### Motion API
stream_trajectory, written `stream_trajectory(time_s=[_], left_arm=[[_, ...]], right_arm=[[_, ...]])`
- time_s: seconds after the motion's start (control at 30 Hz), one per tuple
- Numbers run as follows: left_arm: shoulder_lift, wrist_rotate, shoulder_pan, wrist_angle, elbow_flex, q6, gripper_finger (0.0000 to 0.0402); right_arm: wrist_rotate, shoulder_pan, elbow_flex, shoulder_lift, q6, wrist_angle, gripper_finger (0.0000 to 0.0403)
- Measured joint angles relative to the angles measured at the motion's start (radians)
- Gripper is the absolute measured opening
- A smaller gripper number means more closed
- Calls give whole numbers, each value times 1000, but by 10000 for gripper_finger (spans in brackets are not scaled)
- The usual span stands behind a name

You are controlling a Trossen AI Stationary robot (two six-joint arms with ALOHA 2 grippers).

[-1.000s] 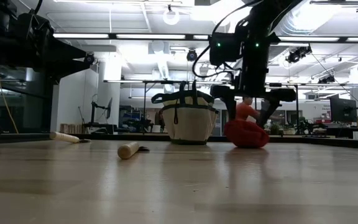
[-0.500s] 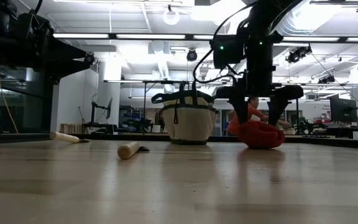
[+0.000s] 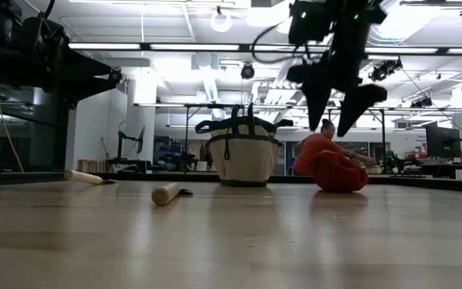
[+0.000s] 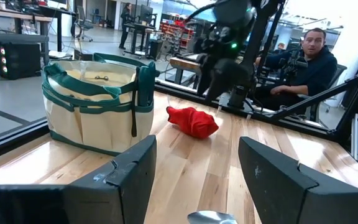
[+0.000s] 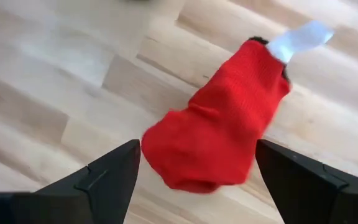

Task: Pick & Place Garden tools in Gardening bag
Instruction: Put the brown trowel into the gardening bag

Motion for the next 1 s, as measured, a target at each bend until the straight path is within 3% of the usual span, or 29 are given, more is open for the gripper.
stream_trajectory(time_s=[0.27,0.57,1.0], left_arm=[[0,0,0,0,0,0,223],[0,0,0,0,0,0,223],[0,0,0,0,0,0,223]], right_arm=[[60,56,-88,-128,-84,-6,311],[63,129,-335,-353,-78,199,311],[61,230,-613,-841,-139,323,311]])
